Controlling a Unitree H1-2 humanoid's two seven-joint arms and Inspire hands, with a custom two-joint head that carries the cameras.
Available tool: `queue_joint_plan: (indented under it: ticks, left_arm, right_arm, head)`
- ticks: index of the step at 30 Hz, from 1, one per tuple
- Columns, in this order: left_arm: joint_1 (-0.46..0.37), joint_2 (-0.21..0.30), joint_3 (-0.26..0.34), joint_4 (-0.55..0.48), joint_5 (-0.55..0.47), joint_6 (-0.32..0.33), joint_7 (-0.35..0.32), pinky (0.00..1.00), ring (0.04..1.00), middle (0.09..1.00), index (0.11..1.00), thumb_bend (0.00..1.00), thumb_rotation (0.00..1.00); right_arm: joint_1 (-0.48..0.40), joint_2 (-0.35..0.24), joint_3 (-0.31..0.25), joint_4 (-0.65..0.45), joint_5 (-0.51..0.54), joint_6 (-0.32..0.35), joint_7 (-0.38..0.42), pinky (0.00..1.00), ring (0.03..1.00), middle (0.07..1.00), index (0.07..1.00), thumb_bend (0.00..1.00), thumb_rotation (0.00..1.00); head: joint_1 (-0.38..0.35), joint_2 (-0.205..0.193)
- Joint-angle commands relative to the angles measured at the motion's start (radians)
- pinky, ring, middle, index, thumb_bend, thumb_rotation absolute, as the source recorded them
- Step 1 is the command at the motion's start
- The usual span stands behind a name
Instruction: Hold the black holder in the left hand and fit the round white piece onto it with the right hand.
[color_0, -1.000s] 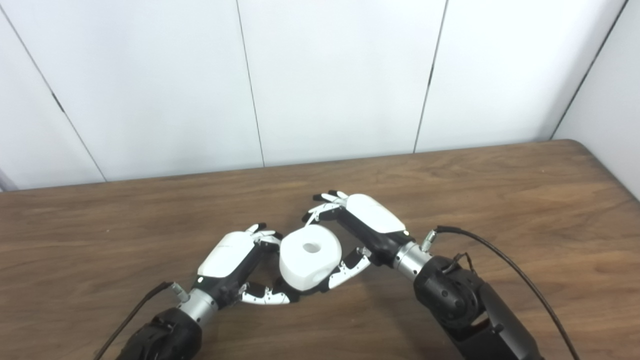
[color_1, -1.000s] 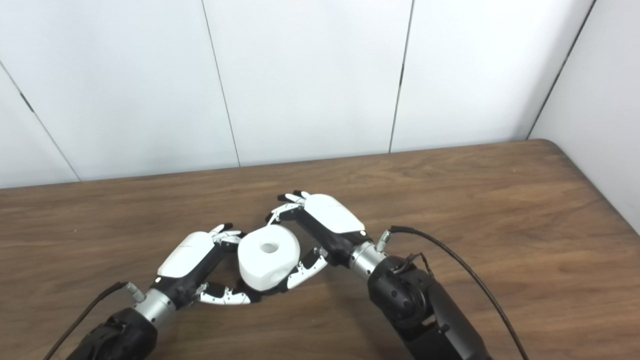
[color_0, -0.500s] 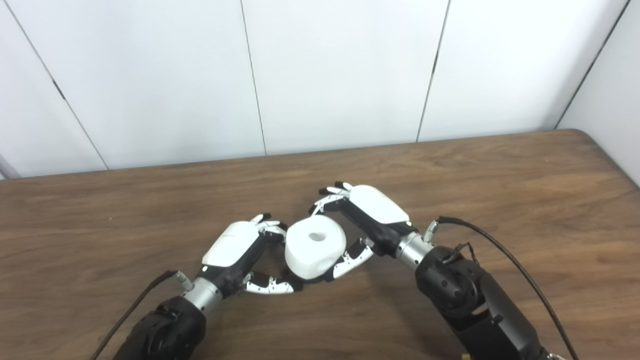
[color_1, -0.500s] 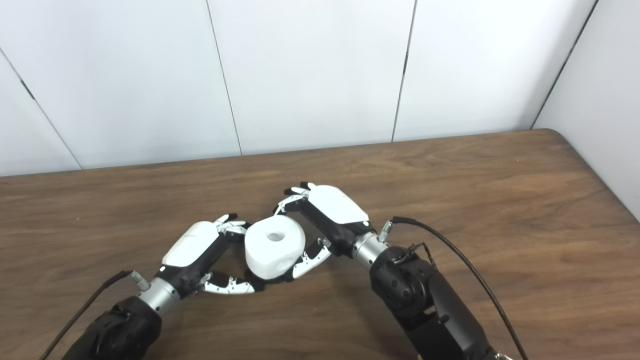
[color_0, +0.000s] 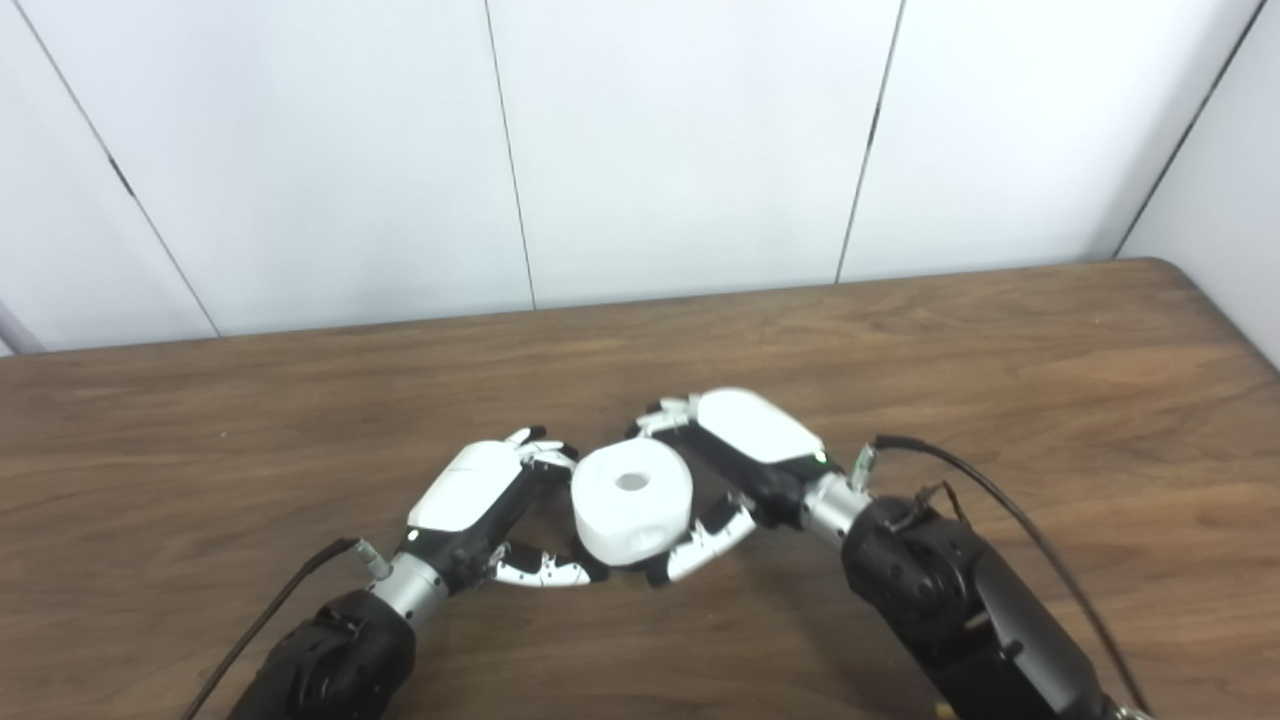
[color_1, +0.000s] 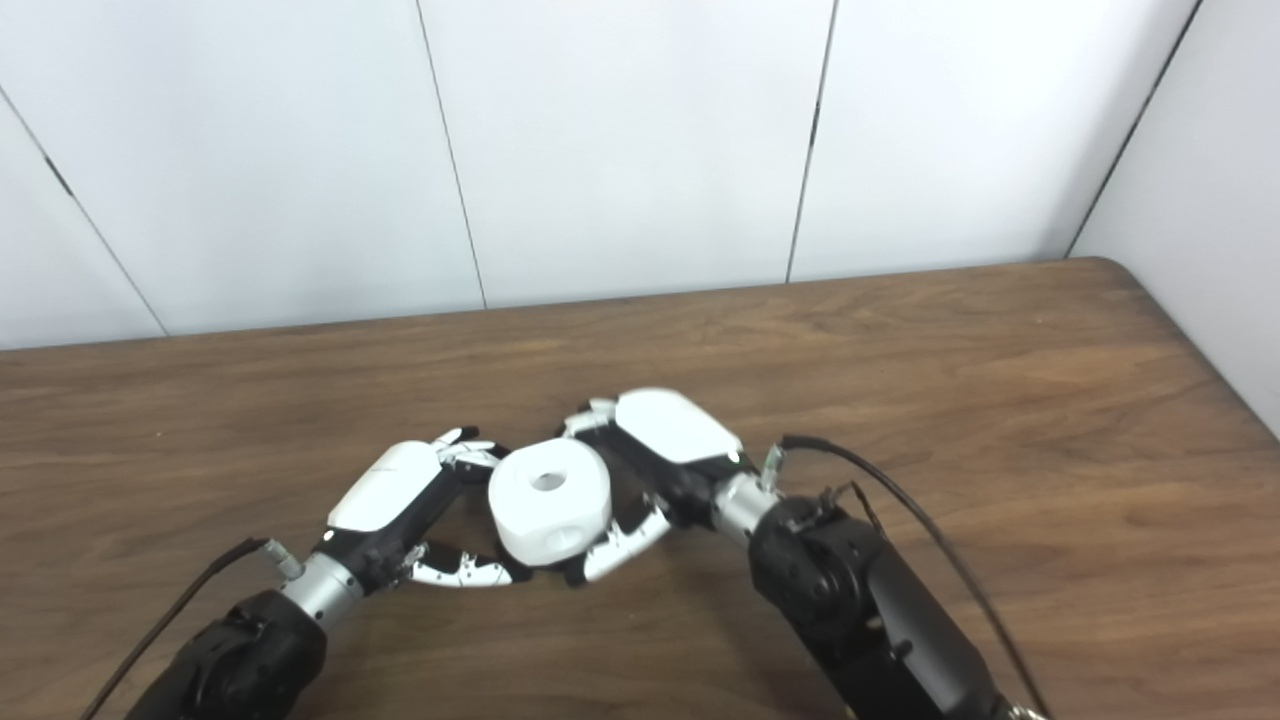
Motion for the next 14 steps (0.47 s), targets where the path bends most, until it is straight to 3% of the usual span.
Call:
queue_joint_plan:
  ticks: [1, 7, 14]
  left_arm:
    - [0.004, 0.0, -0.015, -0.009, 0.02, -0.01, -0.032, 0.96, 0.848, 0.68, 0.482, 0.52, 0.05]
    - [0.003, 0.0, -0.016, -0.008, 0.021, -0.011, -0.031, 0.96, 0.849, 0.68, 0.482, 0.52, 0.06]
    - [0.002, 0.0, -0.015, -0.011, 0.023, -0.008, -0.031, 0.96, 0.847, 0.679, 0.482, 0.52, 0.05]
  right_arm:
    - [-0.032, 0.013, -0.022, -0.041, 0.011, -0.024, -0.038, 0.89, 0.933, 0.866, 0.844, 0.99, 0.35]
    - [-0.026, 0.025, -0.04, -0.034, 0.023, -0.056, -0.085, 0.86, 0.956, 0.885, 0.849, 0.96, 0.31]
    - [-0.029, 0.016, -0.046, -0.039, 0.017, -0.046, -0.073, 0.84, 0.967, 0.899, 0.835, 0.95, 0.32]
  head:
    - [-0.001, 0.001]
    - [-0.002, 0.0]
    - [-0.005, 0.0]
